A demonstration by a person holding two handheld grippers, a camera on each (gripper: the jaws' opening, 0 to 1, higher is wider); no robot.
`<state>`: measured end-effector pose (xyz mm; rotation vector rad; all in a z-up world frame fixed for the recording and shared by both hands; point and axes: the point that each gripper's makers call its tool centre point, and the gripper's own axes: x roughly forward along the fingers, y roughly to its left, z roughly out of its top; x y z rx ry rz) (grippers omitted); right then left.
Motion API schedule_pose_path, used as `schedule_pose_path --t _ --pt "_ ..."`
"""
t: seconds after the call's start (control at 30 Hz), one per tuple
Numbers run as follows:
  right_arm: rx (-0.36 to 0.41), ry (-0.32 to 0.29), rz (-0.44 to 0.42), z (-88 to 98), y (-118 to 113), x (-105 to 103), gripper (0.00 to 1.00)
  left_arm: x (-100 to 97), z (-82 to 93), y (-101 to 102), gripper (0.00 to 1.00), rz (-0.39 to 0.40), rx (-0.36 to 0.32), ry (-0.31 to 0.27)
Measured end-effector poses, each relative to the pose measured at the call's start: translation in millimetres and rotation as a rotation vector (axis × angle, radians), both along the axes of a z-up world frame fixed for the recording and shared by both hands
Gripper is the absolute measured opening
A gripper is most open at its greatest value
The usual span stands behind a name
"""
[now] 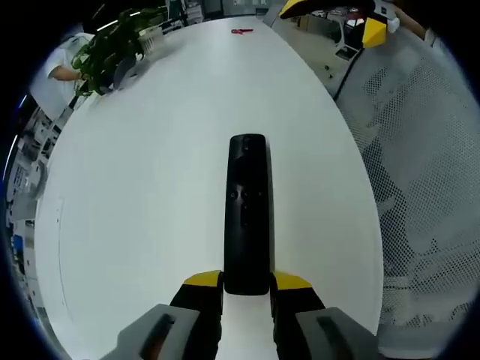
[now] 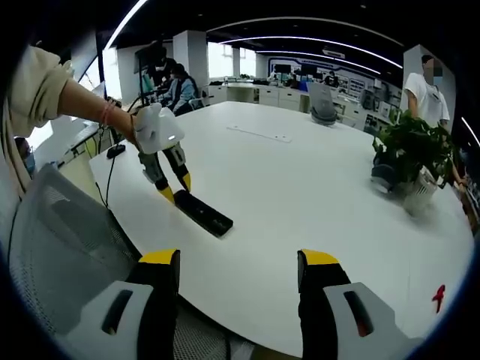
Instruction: Press the specified remote control buttons in sequence, fully releasing each button before pressing the next.
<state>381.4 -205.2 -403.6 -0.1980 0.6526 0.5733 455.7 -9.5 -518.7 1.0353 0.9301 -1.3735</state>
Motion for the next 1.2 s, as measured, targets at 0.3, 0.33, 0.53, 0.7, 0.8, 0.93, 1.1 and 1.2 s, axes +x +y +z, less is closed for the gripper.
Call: schedule_pose_path --t 0.3,0.33,0.53,0.7,0.8,0.93,1.1,1.2 --pt "-0.004 0.003 0.002 -0.6 0.3 -0.6 0.65 -7.8 0.3 -0.5 0.24 0.020 -0.021 0.008" --pt "-0.005 0.003 0.002 -0.7 0.2 -0.6 0.65 -9.4 0.4 -0.7 0.24 0.023 -0.024 0.009" --pt "-0.006 0.005 -0.001 -0.9 -0.2 -0.7 0.65 -23.3 -3.6 -1.7 0.24 0.010 -0.032 0.021" --pt "-0.011 0.009 0.006 -1.6 0.7 -1.4 0.65 -28.3 -3.0 -2.7 0.24 0.019 -0.042 0.032" --pt "-0.014 0.011 0.009 -2.2 1.0 -1.9 0.65 -31.1 -2.9 -3.3 0.24 0.023 -0.048 0.034" --pt "-0.013 0.012 0.009 -2.1 1.1 -2.0 0.65 -34.5 -2.7 -3.8 0.24 0.023 -0.054 0.037" --pt "-0.017 0.014 0.013 -2.7 1.6 -2.6 0.65 -39.6 -2.5 -4.4 0.24 0.020 -0.059 0.040" --pt "-0.018 0.014 0.017 -2.9 2.0 -2.9 0.65 -43.3 -2.1 -4.6 0.24 0.017 -0.064 0.044"
